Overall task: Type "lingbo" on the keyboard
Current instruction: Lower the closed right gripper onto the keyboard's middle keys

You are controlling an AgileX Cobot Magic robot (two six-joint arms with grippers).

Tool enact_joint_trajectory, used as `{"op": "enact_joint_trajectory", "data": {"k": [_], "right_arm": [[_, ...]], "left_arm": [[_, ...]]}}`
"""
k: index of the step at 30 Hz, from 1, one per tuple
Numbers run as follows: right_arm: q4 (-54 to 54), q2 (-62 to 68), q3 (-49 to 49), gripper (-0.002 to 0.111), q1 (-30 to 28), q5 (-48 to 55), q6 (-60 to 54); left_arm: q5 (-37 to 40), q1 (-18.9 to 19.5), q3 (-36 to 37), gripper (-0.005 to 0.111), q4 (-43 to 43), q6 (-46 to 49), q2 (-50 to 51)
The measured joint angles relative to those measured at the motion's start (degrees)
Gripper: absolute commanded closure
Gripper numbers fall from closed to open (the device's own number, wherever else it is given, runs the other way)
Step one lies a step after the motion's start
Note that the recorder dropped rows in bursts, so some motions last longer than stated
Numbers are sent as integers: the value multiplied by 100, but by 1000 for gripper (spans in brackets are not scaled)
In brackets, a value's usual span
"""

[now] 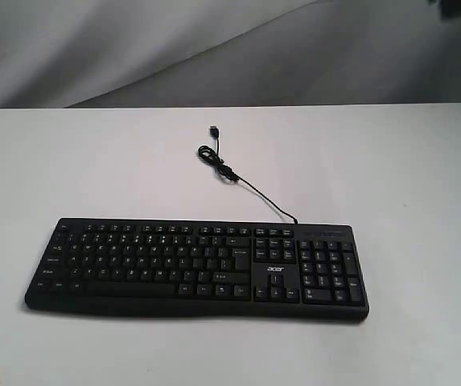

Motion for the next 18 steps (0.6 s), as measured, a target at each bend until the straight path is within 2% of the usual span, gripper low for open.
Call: {"op": "enact_joint_trajectory", "data": {"k": [3, 8, 14, 18], "right_arm": [[902, 628, -27, 108, 202, 769, -1388], [2132, 1410, 208, 108, 1143, 748, -3326], [2422, 2280, 244, 108, 2670, -80, -3953], [2355, 2747, 273, 108, 3382, -495, -4156]], "left_arm": [[0, 0, 0, 106, 0, 0, 0], [0, 0, 0, 106, 0, 0, 0], [0, 0, 0, 106, 0, 0, 0], [0, 0, 0, 106, 0, 0, 0]]}}
